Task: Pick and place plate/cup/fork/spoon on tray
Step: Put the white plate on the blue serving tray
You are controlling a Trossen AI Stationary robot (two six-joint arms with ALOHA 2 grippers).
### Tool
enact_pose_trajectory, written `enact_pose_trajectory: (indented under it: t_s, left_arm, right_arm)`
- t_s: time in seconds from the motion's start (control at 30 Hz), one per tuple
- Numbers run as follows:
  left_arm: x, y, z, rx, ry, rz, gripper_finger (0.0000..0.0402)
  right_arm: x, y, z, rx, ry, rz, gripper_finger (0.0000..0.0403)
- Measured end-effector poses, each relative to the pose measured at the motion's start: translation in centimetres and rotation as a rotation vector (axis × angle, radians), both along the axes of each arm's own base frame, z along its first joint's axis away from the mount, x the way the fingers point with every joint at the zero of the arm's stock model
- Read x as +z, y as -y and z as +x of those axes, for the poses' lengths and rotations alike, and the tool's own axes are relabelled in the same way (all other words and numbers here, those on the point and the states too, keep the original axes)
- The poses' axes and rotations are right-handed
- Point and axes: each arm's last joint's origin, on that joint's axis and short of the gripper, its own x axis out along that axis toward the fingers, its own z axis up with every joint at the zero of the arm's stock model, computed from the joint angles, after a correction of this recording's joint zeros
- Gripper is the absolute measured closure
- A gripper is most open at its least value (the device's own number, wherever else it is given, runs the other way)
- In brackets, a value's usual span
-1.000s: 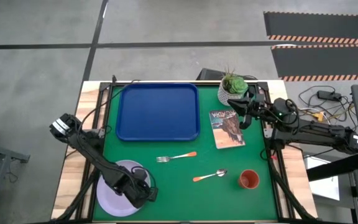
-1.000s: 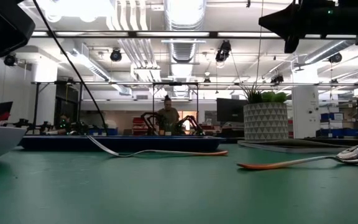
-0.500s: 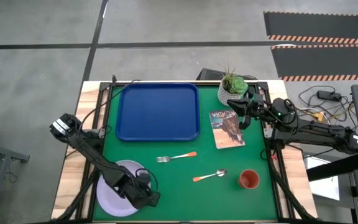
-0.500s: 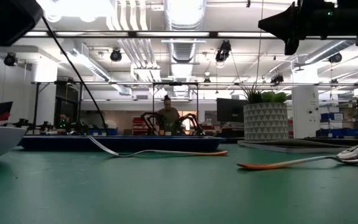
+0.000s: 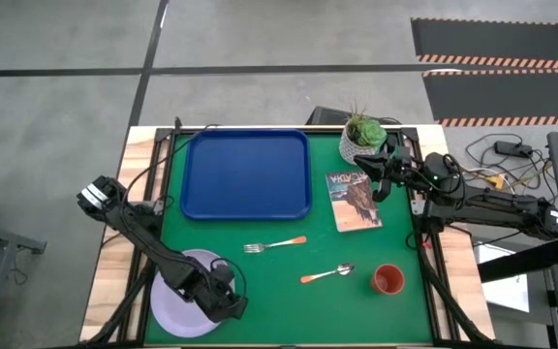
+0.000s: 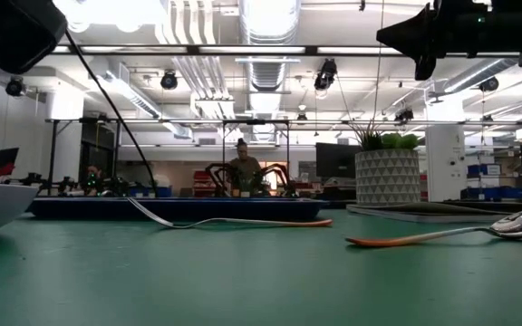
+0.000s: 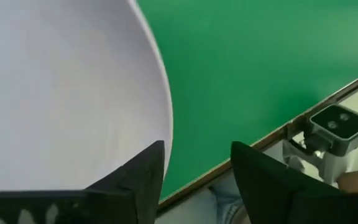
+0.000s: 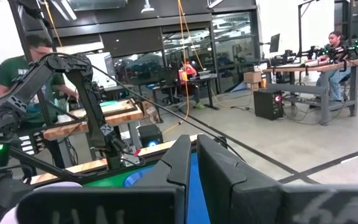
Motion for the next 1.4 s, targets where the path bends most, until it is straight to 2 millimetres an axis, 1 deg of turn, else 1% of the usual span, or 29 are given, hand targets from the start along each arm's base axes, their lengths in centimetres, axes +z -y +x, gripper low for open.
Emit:
enact_pose_trajectory:
  t_s: [0.37, 0.6, 0.8, 0.87, 0.93, 1.13, 1.27, 1.33, 1.4]
  left_arm:
    - [-1.1, -0.6, -0.4, 0.012, -0.023, 0.089, 0.0267]
    - [-3.2, 0.4, 0.6, 0.006, -0.022, 0.072, 0.0270]
    - [-4.0, 0.6, 0.9, -0.004, -0.037, 0.080, 0.0270]
    - [-3.9, 0.6, 0.8, -0.009, -0.037, 0.083, 0.0276]
    - [-3.9, 0.6, 0.8, -0.012, -0.035, 0.080, 0.0292]
    - [-3.5, 0.6, 0.8, -0.016, -0.028, 0.072, 0.0381]
    - [-2.8, 0.6, 0.7, -0.024, -0.020, 0.066, 0.0388]
    - [-2.0, 0.7, 0.8, -0.043, -0.011, 0.061, 0.0390]
    - [-0.5, 0.8, 0.8, -0.074, -0.017, 0.061, 0.0391]
  right_arm:
    - [0.0, 0.0, 0.0, -0.001, -0.003, -0.003, 0.0380]
    - [-0.1, 0.0, 0.0, -0.003, -0.011, -0.004, 0.0380]
    - [-0.1, 0.0, 0.0, -0.004, -0.014, -0.012, 0.0380]
    - [-0.1, 0.0, 0.0, -0.004, -0.014, -0.012, 0.0381]
    - [-0.1, 0.0, 0.0, -0.004, -0.014, -0.012, 0.0380]
    - [-0.2, 0.0, 0.0, -0.004, -0.020, -0.012, 0.0381]
    - [-0.2, 0.0, 0.0, -0.004, -0.020, -0.013, 0.0381]
    - [-0.2, 0.0, 0.0, -0.004, -0.021, -0.012, 0.0381]
    - [-0.2, 0.0, 0.0, -0.004, -0.022, -0.012, 0.0381]
